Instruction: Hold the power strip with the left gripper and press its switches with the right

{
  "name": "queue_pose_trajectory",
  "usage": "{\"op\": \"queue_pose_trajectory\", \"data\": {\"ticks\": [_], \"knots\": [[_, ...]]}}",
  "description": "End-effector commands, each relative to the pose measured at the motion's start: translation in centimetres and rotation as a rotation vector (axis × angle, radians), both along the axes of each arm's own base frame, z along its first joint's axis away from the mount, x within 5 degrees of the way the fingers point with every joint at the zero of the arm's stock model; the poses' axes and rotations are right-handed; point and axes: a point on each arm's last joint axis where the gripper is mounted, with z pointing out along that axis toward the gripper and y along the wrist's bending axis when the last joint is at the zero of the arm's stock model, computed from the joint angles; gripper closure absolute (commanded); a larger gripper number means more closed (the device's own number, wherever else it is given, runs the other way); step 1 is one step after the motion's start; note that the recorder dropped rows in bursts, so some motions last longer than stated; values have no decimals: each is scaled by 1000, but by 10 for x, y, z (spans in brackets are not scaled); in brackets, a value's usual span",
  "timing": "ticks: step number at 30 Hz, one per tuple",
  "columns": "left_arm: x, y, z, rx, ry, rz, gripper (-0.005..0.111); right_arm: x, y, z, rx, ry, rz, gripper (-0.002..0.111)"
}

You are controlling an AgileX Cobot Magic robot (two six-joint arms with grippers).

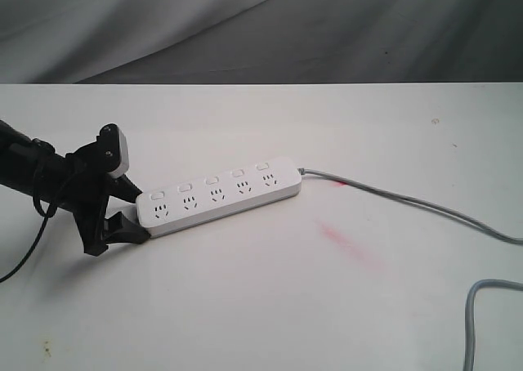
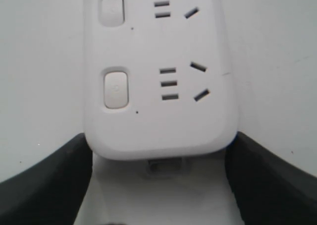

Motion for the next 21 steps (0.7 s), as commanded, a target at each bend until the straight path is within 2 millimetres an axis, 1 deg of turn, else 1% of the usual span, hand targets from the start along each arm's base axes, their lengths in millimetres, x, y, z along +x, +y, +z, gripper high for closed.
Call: {"op": "queue_pose_trajectory", "data": {"ticks": [1,11,13,14,15,16,17,19,20,21], "knots": [[1,0,0,17,-9,-4,47,0,-1,0,-7,-15,-8,108],[1,0,0,15,-10,-1,46,0,-1,0,-7,-15,-8,108],[1,0,0,18,-12,2,34,0,-1,0,-7,-15,-8,108],[1,0,0,18,-12,2,24,0,-1,0,-7,-15,-8,108],[1,0,0,18,-12,2,11,0,-1,0,-7,-15,-8,108],[1,0,0,18,-12,2,4,0,-1,0,-7,-15,-8,108],[1,0,1,15,-9,8,2,0,-1,0,-7,-15,-8,108],[1,0,7,10,-14,22,2,0,-1,0,-7,-15,-8,108],[2,0,12,11,-28,24,2,0,-1,0,-7,-15,-8,108],[2,0,25,9,-57,33,2,0,-1,0,-7,-15,-8,108]]}}
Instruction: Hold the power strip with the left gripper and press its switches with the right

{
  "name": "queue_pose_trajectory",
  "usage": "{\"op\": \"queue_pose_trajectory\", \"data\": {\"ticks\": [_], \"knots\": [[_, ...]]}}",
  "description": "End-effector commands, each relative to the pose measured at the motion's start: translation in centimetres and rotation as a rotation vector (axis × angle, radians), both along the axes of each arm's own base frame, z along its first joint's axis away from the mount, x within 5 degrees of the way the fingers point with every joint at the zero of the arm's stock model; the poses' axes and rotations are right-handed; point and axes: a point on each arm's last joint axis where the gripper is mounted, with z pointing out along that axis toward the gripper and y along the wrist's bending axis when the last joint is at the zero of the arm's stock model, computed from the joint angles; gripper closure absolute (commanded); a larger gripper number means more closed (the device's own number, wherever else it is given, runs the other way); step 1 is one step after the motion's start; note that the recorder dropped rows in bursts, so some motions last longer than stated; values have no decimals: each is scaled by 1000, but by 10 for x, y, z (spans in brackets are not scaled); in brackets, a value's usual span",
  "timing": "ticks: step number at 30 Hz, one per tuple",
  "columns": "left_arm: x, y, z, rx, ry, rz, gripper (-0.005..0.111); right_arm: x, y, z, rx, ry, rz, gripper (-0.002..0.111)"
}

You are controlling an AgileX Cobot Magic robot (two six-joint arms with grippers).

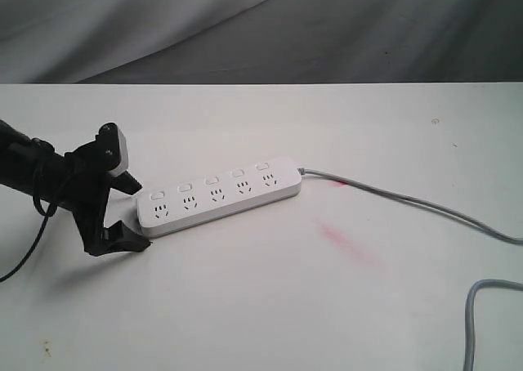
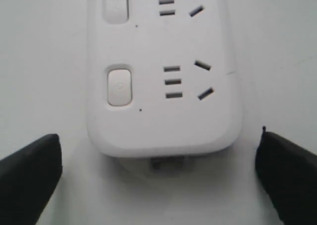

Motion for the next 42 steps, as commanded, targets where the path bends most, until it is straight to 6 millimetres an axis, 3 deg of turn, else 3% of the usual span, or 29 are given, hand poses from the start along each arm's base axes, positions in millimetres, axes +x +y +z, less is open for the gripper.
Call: {"op": "queue_pose_trajectory", "data": {"ticks": [1,3,6,7,9,11,14,17,22,25,32,42], "knots": [[1,-1,33,2,-72,28,2,0,-1,0,-5,-15,-8,108],[-3,-1,81,-22,-154,104,2,0,-1,0,-5,-15,-8,108],[-18,-5,135,-91,-218,194,2,0,-1,0,-5,-15,-8,108],[-32,-8,161,-114,-256,180,2,0,-1,0,-5,-15,-8,108],[-49,-10,194,-130,-316,221,2,0,-1,0,-5,-15,-8,108],[-67,-10,221,-156,-346,289,3,0,-1,0,-5,-15,-8,108],[-88,-11,244,-168,-368,334,10,0,-1,0,-5,-15,-8,108],[-108,-15,259,-173,-378,310,31,0,-1,0,-5,-15,-8,108],[-144,-26,276,-253,-294,259,83,0,-1,0,-5,-15,-8,108],[-163,-33,281,-274,-233,186,107,0,-1,0,-5,-15,-8,108],[-184,-36,291,-274,-263,144,106,0,-1,0,-5,-15,-8,108],[-186,-37,292,-273,-275,144,106,0,-1,0,-5,-15,-8,108]]}}
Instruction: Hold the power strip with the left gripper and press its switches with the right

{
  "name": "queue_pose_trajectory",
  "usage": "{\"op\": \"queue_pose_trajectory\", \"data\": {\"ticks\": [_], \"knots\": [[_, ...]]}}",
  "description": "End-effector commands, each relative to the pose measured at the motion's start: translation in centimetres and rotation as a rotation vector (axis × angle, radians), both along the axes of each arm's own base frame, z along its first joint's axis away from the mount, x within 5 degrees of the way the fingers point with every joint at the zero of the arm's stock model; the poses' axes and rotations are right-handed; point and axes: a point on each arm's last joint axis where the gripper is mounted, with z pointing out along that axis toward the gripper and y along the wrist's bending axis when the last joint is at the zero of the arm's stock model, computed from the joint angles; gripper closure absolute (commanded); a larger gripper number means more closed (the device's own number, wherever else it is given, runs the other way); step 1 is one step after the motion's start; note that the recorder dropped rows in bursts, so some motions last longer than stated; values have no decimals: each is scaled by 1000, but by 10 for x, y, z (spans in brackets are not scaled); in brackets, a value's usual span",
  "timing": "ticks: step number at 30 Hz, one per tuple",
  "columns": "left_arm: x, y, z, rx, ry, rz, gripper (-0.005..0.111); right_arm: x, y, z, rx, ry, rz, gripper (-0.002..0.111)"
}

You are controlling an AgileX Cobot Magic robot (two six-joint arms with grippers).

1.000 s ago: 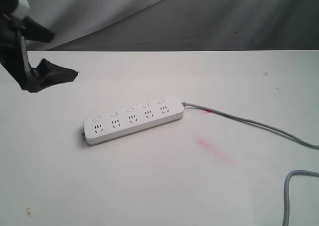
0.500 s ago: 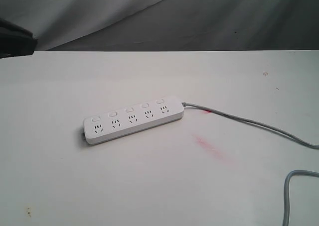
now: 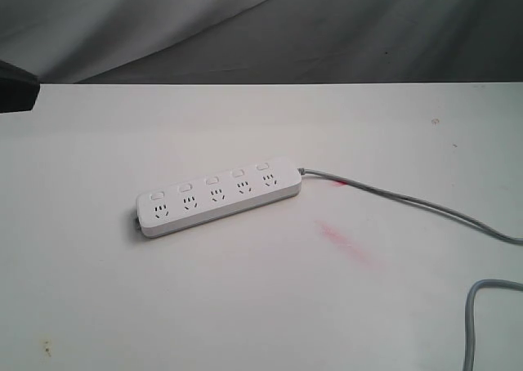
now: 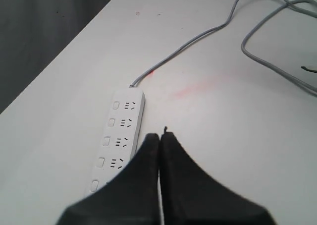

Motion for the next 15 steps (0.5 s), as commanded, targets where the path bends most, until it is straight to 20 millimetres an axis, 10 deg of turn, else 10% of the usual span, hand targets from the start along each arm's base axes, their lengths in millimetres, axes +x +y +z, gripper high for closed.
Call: {"op": "queue_pose_trajectory", "data": {"ticks": [1,15], "knots": [[-1,-1,1,-5,1,3,106,0,-1,0,-5,-15,-8,108],[-60,22,-20,-149,-122,587,106,0,-1,0,-5,-15,-8,108]]}}
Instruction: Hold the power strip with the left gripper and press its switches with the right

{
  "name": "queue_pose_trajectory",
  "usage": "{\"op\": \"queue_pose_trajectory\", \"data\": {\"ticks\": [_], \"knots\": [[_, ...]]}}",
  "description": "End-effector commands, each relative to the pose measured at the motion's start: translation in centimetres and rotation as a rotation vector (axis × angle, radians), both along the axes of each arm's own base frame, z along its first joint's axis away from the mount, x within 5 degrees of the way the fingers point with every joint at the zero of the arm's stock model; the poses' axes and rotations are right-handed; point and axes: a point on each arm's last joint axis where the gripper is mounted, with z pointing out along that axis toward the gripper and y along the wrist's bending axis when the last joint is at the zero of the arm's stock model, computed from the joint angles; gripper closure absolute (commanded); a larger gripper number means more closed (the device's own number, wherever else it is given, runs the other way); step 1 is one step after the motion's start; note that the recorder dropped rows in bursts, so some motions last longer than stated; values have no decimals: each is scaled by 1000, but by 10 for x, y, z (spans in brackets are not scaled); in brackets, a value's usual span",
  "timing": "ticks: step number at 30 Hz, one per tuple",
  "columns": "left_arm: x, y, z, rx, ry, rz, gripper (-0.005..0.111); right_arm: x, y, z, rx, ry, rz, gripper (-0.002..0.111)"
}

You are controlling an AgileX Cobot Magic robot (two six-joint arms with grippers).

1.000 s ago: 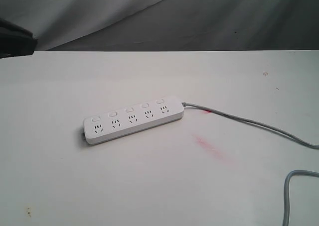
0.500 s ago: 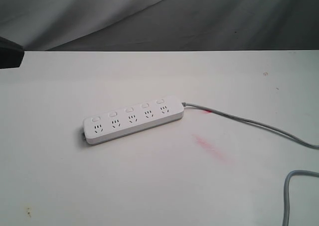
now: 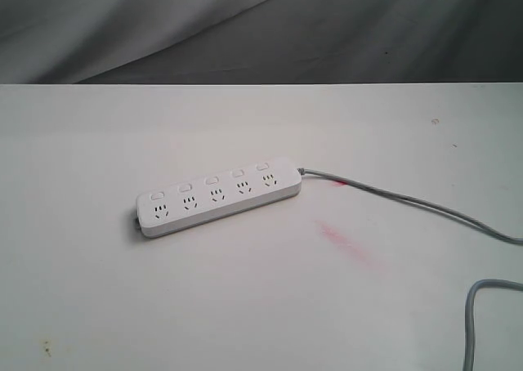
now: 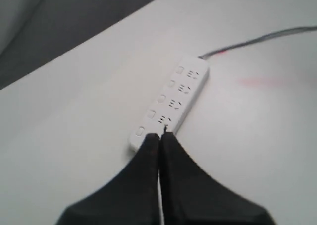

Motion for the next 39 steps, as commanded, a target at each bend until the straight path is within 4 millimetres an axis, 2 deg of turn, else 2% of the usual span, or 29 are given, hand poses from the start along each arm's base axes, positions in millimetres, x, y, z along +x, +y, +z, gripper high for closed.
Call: {"op": "queue_pose_trajectory", "data": {"ticks": [1,4,7,10,15,23,30,39], "knots": [[-30,6,-14,-85,-225,191,106,0,-1,0,-5,-15,-8,108],[-50,14,-35,-107,-420,310,106,0,-1,0,-5,-15,-8,108],[-63,19,-63,-196,-495,405,106,0,-1,0,-5,-15,-8,108],[-70,20,-100,-279,-479,463,106,0,-1,0,-5,-15,-8,108],[-76,21,-135,-297,-457,482,106,0,-1,0,-5,-15,-8,108],[-77,23,-136,-302,-510,506,106,0,-1,1,-5,-17,-8,108],[-76,24,-141,-258,-487,500,106,0,-1,1,-5,-17,-8,108],[-74,31,-175,-288,-375,620,106,0,-1,1,-5,-17,-8,108]]}}
